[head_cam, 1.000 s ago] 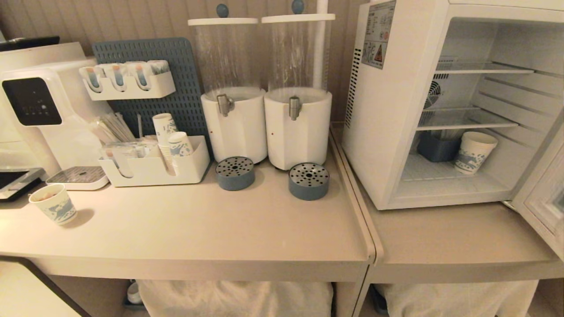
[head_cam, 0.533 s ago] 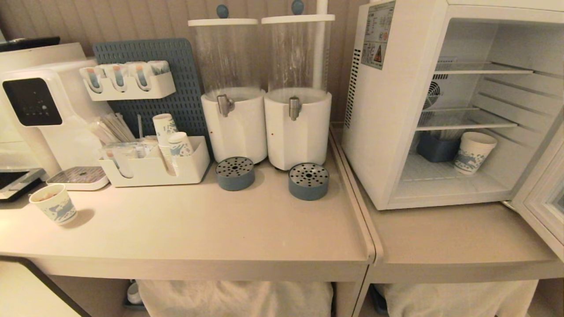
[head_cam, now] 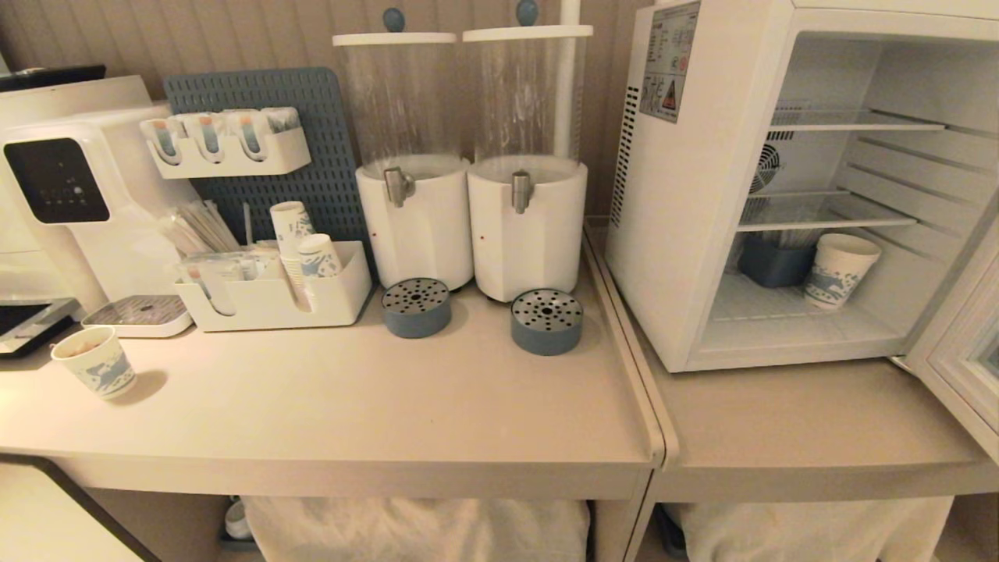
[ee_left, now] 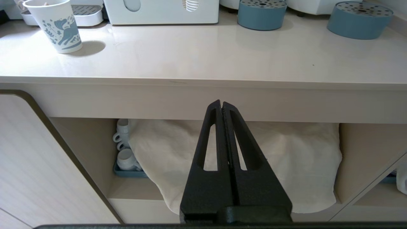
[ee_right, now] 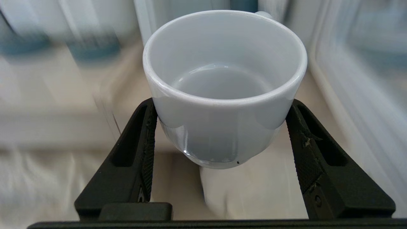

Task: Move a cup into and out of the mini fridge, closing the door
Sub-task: Place the ceramic cup on the table

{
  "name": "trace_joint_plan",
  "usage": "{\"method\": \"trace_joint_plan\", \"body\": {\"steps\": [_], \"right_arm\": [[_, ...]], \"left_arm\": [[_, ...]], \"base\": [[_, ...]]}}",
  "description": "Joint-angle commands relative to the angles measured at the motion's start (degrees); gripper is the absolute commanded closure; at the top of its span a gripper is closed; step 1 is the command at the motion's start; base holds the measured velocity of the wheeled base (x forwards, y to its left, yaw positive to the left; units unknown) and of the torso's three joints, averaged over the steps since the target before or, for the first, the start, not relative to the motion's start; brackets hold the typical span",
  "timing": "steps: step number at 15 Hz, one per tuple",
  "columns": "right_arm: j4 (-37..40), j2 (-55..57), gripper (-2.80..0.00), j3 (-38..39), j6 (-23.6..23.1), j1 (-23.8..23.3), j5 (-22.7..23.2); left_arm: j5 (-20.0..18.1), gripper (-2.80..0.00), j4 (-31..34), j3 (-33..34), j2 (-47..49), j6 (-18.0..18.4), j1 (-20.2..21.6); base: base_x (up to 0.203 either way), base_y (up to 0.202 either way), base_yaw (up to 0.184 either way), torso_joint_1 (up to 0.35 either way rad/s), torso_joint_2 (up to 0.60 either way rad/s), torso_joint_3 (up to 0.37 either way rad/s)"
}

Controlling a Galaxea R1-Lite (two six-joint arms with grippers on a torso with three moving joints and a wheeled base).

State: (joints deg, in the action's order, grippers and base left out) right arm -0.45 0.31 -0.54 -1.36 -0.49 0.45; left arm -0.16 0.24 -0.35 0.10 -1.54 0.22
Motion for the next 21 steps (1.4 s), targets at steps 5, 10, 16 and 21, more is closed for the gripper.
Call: {"method": "trace_joint_plan", "body": {"steps": [5,10,16,21], "right_arm": [[0.7,-0.2,0.00,0.6,-0.3,0.1,-0.2],[0.7,-0.1,0.00,0.6,-0.3,0.2,-0.2],[0.7,-0.1,0.00,0.6,-0.3,0.2,-0.2],[0.7,-0.1,0.00,0.6,-0.3,0.2,-0.2]], "left_arm": [[0.1,0.00,0.1,-0.1,0.0,0.0,0.0],[0.0,0.00,0.2,-0.1,0.0,0.1,0.0],[0.1,0.00,0.3,-0.1,0.0,0.1,0.0],[0.0,0.00,0.3,-0.1,0.0,0.1,0.0]], "base": [[0.000,0.000,0.000,0.000,0.00,0.000],[0.000,0.000,0.000,0.000,0.00,0.000],[-0.001,0.151,0.002,0.003,0.00,0.003],[0.000,0.188,0.010,0.001,0.00,-0.001]]}}
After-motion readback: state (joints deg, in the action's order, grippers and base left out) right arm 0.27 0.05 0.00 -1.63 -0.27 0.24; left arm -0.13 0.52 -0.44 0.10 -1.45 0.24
